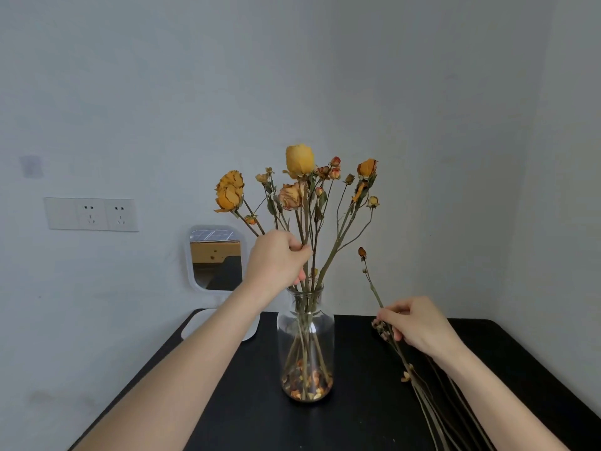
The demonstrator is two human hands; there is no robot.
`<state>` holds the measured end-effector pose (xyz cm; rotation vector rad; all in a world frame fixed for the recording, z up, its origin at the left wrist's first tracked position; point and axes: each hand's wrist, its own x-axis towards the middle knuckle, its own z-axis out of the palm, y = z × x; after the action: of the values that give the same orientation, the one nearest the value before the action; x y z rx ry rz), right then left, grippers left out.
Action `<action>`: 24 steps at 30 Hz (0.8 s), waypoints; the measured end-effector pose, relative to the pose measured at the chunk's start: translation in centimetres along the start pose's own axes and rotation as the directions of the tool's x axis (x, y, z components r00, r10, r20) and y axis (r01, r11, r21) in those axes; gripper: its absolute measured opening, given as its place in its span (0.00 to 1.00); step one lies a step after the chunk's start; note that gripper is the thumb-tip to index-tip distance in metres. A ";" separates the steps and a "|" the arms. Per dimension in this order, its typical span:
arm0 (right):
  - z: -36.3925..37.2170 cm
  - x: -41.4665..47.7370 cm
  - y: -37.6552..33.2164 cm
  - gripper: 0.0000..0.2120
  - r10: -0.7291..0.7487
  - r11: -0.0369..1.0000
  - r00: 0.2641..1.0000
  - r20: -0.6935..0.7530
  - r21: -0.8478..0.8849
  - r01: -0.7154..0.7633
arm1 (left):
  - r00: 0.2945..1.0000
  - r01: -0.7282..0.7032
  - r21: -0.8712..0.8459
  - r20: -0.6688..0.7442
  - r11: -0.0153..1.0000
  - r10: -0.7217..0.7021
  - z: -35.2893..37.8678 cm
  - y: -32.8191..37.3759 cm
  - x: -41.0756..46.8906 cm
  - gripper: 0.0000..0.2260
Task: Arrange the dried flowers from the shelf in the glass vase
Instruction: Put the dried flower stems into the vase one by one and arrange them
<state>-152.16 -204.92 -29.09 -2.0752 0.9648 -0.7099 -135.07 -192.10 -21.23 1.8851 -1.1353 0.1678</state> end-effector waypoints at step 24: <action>0.2 0.2 0.6 0.06 -0.013 1.000 1.000 0.010 -0.007 0.013 | 0.955 -0.163 0.114 -0.231 0.980 0.186 2.9 -1.2 -1.1 0.08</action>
<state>-152.13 -205.21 -29.64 -2.0908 0.9500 -0.7030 -135.74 -193.36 -24.26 1.7868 -1.1407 0.5432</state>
